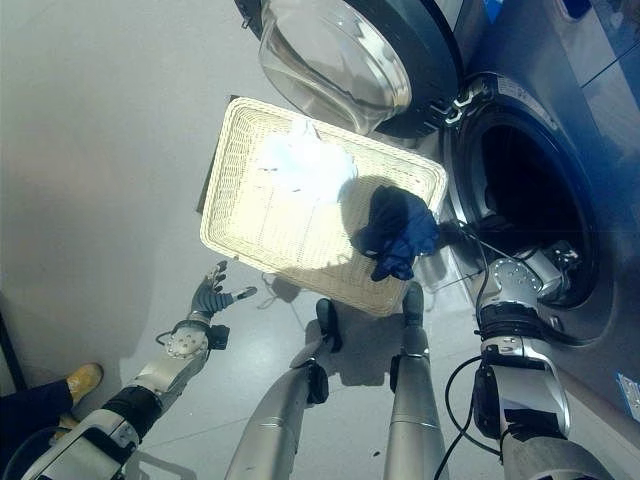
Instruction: Put the clothes into the washing machine.
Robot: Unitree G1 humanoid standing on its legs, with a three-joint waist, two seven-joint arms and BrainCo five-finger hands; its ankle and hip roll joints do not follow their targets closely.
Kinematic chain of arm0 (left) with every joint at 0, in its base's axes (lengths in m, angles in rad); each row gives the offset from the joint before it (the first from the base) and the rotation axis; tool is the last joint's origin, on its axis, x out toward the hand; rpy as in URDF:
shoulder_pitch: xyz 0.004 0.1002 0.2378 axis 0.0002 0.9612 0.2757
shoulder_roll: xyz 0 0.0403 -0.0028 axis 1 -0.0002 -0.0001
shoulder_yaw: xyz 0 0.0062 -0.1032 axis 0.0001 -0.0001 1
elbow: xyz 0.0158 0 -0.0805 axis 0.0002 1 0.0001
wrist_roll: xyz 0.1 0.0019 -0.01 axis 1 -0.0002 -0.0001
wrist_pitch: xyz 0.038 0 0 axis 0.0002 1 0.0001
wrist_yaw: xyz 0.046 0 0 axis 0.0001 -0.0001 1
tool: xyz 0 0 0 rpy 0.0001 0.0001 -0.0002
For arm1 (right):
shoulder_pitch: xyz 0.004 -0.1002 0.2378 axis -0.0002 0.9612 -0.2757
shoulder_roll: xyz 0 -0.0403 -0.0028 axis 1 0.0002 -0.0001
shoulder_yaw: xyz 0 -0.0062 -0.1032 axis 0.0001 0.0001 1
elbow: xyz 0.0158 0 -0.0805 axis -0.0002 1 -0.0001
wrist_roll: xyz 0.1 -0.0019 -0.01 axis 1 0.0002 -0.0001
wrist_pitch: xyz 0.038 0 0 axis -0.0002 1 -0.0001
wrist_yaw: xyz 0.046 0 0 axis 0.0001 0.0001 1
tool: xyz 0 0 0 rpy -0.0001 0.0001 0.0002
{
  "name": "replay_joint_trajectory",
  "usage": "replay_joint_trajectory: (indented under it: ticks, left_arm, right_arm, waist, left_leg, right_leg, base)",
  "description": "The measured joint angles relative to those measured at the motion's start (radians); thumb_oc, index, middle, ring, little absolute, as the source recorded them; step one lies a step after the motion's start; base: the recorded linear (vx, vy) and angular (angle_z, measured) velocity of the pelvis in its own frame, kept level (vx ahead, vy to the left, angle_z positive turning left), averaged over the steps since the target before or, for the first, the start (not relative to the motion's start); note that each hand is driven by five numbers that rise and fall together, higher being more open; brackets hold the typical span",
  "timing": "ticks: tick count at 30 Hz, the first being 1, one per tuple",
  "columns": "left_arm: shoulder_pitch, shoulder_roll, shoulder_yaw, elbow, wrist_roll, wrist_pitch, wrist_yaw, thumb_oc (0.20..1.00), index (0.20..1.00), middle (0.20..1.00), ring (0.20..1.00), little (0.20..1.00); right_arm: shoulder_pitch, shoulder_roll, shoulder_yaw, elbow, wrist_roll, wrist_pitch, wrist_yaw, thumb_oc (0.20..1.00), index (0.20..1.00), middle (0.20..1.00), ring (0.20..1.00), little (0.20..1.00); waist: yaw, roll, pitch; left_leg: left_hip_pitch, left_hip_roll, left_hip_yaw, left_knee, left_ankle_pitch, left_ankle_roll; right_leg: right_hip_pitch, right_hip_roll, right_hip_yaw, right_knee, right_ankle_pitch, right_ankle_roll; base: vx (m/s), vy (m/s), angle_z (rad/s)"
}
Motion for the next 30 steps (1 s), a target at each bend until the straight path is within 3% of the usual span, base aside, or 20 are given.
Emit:
replay_joint_trajectory:
  ticks: [4, 6, 7, 8, 14, 16, 18, 20, 23, 30]
  left_arm:
    - [-0.017, 0.007, -0.005, -0.071, 0.003, -0.002, 0.051, 1.0, 1.0, 1.0, 1.0, 1.0]
    - [-0.048, 0.003, -0.004, -0.088, 0.016, -0.011, 0.108, 1.0, 1.0, 1.0, 1.0, 1.0]
    - [-0.048, 0.003, -0.004, -0.088, 0.016, -0.011, 0.108, 1.0, 1.0, 1.0, 1.0, 1.0]
    - [-0.072, 0.002, -0.002, -0.111, 0.023, -0.03, 0.148, 1.0, 1.0, 1.0, 1.0, 1.0]
    - [-0.085, 0.001, 0.018, -0.169, 0.102, -0.054, 0.243, 1.0, 1.0, 1.0, 1.0, 1.0]
    - [-0.099, -0.014, 0.046, -0.175, 0.142, -0.053, 0.276, 1.0, 1.0, 1.0, 1.0, 1.0]
    - [-0.105, -0.014, 0.047, -0.178, 0.142, -0.053, 0.282, 1.0, 1.0, 1.0, 1.0, 1.0]
    - [-0.129, -0.014, 0.053, -0.181, 0.181, -0.047, 0.305, 1.0, 1.0, 1.0, 1.0, 1.0]
    - [-0.165, -0.018, 0.07, -0.166, 0.22, -0.023, 0.325, 1.0, 1.0, 1.0, 1.0, 1.0]
    - [-0.269, -0.019, 0.08, -0.096, 0.282, 0.03, 0.385, 1.0, 1.0, 1.0, 1.0, 1.0]
  right_arm:
    - [0.034, 0.002, 0.037, 0.059, -0.003, 0.289, 0.111, 1.0, 1.0, 1.0, 1.0, 1.0]
    - [0.066, 0.02, 0.062, 0.062, -0.003, 0.374, 0.213, 1.0, 1.0, 1.0, 1.0, 1.0]
    - [0.066, 0.02, 0.062, 0.062, -0.003, 0.374, 0.213, 1.0, 1.0, 1.0, 1.0, 1.0]
    - [0.089, 0.031, 0.081, 0.071, -0.003, 0.414, 0.282, 1.0, 1.0, 1.0, 1.0, 1.0]
    - [0.101, 0.017, 0.147, 0.149, -0.011, 0.436, 0.385, 1.0, 1.0, 1.0, 1.0, 1.0]
    - [0.108, 0.016, 0.171, 0.163, -0.221, 0.427, 0.373, 1.0, 1.0, 1.0, 1.0, 1.0]
    - [0.111, 0.016, 0.176, 0.162, -0.259, 0.423, 0.366, 1.0, 1.0, 1.0, 1.0, 1.0]
    - [0.142, 0.016, 0.222, 0.147, -0.448, 0.386, 0.339, 1.0, 1.0, 1.0, 1.0, 1.0]
    - [0.183, 0.021, 0.251, 0.093, -0.564, 0.346, 0.319, 1.0, 1.0, 1.0, 1.0, 1.0]
    - [0.28, 0.097, 0.272, -0.007, -0.557, 0.323, 0.356, 1.0, 1.0, 1.0, 1.0, 1.0]
  waist:
    - [-0.002, 0.001, 0.0]
    - [-0.004, 0.002, 0.0]
    - [-0.004, 0.002, 0.0]
    - [-0.001, 0.002, 0.0]
    - [0.004, 0.004, -0.001]
    - [0.004, 0.004, -0.002]
    - [0.006, 0.004, -0.002]
    - [0.006, 0.004, -0.002]
    - [-0.004, 0.004, -0.002]
    - [-0.051, 0.004, -0.002]
  left_leg:
    - [-0.047, 0.006, -0.003, 0.002, 0.006, -0.001]
    - [-0.067, 0.012, -0.009, 0.006, 0.01, -0.004]
    - [-0.067, 0.012, -0.009, 0.006, 0.01, -0.004]
    - [-0.074, 0.016, -0.013, 0.006, 0.01, -0.007]
    - [-0.076, 0.017, -0.028, -0.002, 0.015, -0.013]
    - [-0.078, 0.018, -0.034, -0.013, 0.025, -0.018]
    - [-0.079, 0.019, -0.036, -0.015, 0.027, -0.02]
    - [-0.094, 0.02, -0.038, -0.022, 0.03, -0.022]
    - [-0.113, 0.021, -0.03, -0.021, 0.03, -0.023]
    - [-0.113, 0.022, -0.013, -0.018, 0.029, -0.024]
  right_leg:
    - [-0.042, 0.007, -0.002, -0.012, 0.014, -0.006]
    - [-0.059, 0.013, -0.006, -0.012, 0.017, -0.011]
    - [-0.059, 0.013, -0.006, -0.012, 0.017, -0.011]
    - [-0.065, 0.014, -0.016, -0.012, 0.017, -0.014]
    - [-0.066, 0.013, -0.039, -0.01, 0.014, -0.021]
    - [-0.069, 0.013, -0.052, -0.009, 0.011, -0.026]
    - [-0.071, 0.014, -0.055, -0.009, 0.01, -0.027]
    - [-0.095, 0.016, -0.055, 0.007, 0.006, -0.033]
    - [-0.122, 0.018, -0.049, 0.015, 0.005, -0.034]
    - [-0.135, 0.021, -0.027, 0.024, 0.005, -0.034]
  base:
    - [-0.03, -0.045, -0.06]
    - [-0.02, -0.012, -0.01]
    - [0.0, 0.0, 0.0]
    - [0.0, 0.0, 0.0]
    - [-0.03, 0.007, 0.04]
    - [-0.03, 0.032, 0.07]
    - [-0.01, 0.021, 0.05]
    - [-0.01, 0.069, 0.03]
    - [0.0, 0.115, -0.04]
    - [0.01, 0.13, -0.06]
